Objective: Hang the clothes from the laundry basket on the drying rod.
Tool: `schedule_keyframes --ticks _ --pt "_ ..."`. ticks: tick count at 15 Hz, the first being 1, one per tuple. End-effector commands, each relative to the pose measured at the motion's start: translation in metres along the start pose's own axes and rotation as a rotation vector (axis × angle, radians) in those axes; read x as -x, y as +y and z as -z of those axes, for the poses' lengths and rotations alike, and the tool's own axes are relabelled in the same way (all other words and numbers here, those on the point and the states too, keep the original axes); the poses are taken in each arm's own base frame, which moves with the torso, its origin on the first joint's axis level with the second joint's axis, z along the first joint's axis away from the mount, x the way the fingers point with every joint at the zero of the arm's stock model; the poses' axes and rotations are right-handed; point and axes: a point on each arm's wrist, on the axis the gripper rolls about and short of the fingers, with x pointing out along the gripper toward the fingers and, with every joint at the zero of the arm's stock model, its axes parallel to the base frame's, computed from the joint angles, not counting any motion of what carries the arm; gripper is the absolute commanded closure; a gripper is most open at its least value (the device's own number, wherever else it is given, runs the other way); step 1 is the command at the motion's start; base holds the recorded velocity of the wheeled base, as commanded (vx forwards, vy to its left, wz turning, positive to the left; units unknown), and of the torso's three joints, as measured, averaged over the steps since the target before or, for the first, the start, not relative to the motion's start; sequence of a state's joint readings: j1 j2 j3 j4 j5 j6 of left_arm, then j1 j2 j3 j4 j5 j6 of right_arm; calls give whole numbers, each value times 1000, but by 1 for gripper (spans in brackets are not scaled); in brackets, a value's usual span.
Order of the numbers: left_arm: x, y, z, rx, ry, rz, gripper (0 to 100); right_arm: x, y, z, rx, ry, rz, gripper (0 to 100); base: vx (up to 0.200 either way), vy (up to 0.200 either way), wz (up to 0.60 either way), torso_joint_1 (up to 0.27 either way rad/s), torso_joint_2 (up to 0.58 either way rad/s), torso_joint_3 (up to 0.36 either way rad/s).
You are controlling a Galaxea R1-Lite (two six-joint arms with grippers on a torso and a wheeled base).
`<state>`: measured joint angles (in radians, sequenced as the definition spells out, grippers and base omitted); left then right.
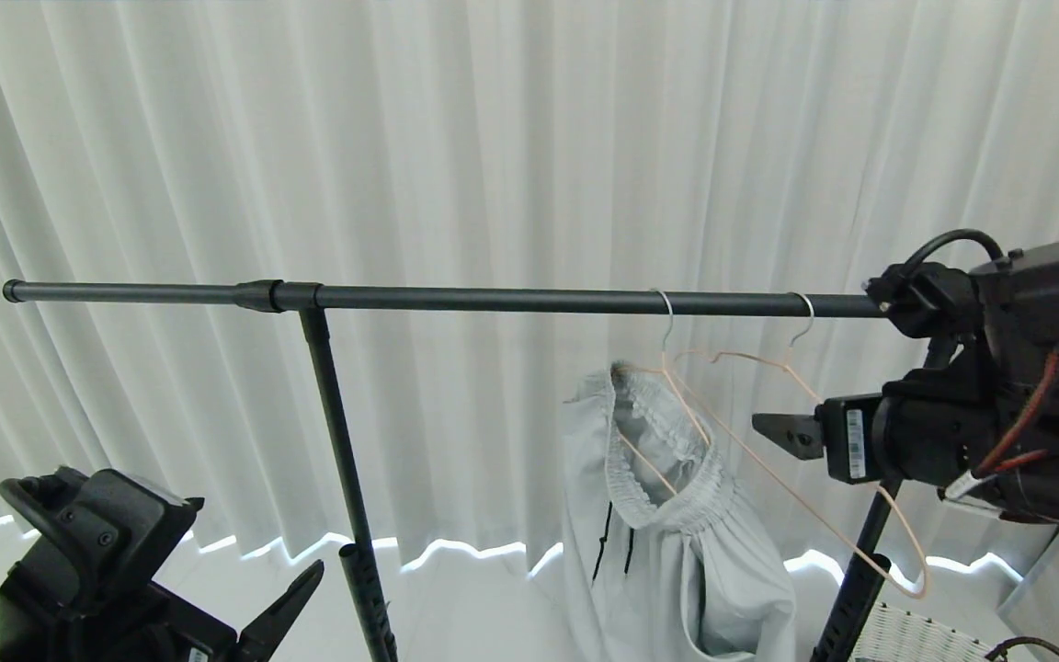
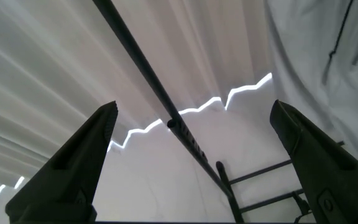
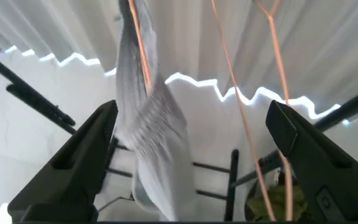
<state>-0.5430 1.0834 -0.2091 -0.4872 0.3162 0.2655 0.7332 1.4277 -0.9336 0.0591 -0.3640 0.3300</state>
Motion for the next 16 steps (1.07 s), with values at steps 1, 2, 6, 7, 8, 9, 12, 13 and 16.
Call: schedule_keyframes --ticks 1,2,6,7,8,9,12,13,16 --pt "3 1 4 2 1 -8 0 21 -23 7 32 9 60 0 0 0 0 0 0 0" --pt "4 3 8 8 13 -29 0 31 -36 11 89 54 123 0 0 0 0 0 0 0" --pt "0 25 28 84 140 -217 0 66 -79 31 222 130 275 0 0 0 0 0 0 0" --pt "0 28 28 95 146 -240 0 72 -84 37 240 131 293 0 0 0 0 0 0 0" --pt "0 30 28 102 152 -256 0 78 -91 44 266 138 323 0 0 0 0 0 0 0" --pt "1 31 28 103 150 -264 0 81 -95 48 287 143 345 0 0 0 0 0 0 0" --pt "2 31 29 102 152 -270 0 85 -104 56 276 139 398 0 0 0 0 0 0 0" --pt "1 32 31 106 163 -281 0 85 -107 59 264 124 422 0 0 0 0 0 0 0" --pt "1 34 31 109 168 -292 0 82 -110 66 282 86 456 0 -67 0 0 -1 -1 1"
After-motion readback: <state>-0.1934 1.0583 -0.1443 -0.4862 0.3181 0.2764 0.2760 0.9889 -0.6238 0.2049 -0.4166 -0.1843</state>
